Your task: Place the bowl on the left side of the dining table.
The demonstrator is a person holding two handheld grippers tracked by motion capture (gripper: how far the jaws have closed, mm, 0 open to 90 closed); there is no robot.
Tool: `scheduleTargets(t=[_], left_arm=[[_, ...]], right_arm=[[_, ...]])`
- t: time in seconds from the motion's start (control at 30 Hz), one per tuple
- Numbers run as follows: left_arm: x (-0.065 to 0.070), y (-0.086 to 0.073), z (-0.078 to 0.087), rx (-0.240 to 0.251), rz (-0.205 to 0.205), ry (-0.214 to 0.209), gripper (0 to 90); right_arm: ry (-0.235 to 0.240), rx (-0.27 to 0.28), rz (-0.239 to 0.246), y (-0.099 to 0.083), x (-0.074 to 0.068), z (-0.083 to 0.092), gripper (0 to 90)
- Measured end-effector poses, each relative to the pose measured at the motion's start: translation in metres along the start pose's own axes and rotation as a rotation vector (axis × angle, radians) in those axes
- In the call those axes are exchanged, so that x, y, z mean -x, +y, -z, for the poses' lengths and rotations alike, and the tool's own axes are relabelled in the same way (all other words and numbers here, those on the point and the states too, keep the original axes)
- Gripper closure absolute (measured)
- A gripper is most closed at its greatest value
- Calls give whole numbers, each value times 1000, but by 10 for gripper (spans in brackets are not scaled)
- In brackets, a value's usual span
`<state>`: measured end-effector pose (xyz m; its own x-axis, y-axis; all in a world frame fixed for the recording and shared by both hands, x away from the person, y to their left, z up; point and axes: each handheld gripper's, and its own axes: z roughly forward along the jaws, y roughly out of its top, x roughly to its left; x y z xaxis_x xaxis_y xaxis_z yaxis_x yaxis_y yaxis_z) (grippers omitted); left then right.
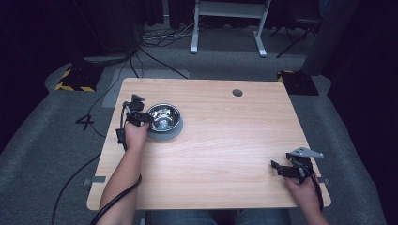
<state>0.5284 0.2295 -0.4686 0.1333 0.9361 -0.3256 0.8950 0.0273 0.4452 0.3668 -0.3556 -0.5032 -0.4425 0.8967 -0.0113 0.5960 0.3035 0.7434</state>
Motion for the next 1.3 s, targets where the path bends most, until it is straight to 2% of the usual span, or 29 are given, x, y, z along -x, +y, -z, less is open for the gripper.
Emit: scheduleTargets(t=[0.13,0.17,0.23,0.3,0.33,0.4,0.5,0.57,0.7,0.73,0.87,0.9,1.0,1.13,1.3], left_arm=[[2,-1,2,15,-25,42,620],[3,0,3,18,-19,35,585],[4,0,5,41,-9,46,538],[4,1,9,53,-18,65,509],[5,2,11,55,-20,60,497],[6,2,16,67,-24,70,487],[8,3,24,86,-41,58,468],[10,3,31,100,-77,70,470],[18,1,43,143,-101,74,476],[20,0,47,147,-118,77,476],[27,-3,58,163,-145,50,476],[31,-6,65,174,-157,32,476],[37,-11,76,187,-170,13,475],[43,-17,86,160,-181,-8,474],[51,-29,100,171,-214,-37,474]], right_arm=[[0,0,0,0,0,0,204],[0,0,0,0,0,0,204],[0,0,0,0,0,0,204],[0,0,0,0,0,0,204],[0,0,0,0,0,0,204],[-1,0,0,0,0,0,204],[0,0,0,0,0,0,204],[-1,0,0,0,0,0,203],[-1,1,1,0,0,0,200],[-4,0,2,0,0,0,194],[-5,0,1,0,0,0,194],[-6,0,1,0,0,0,194],[-6,0,1,0,0,0,194],[-5,0,1,0,0,0,194],[-5,0,1,0,0,0,194]])
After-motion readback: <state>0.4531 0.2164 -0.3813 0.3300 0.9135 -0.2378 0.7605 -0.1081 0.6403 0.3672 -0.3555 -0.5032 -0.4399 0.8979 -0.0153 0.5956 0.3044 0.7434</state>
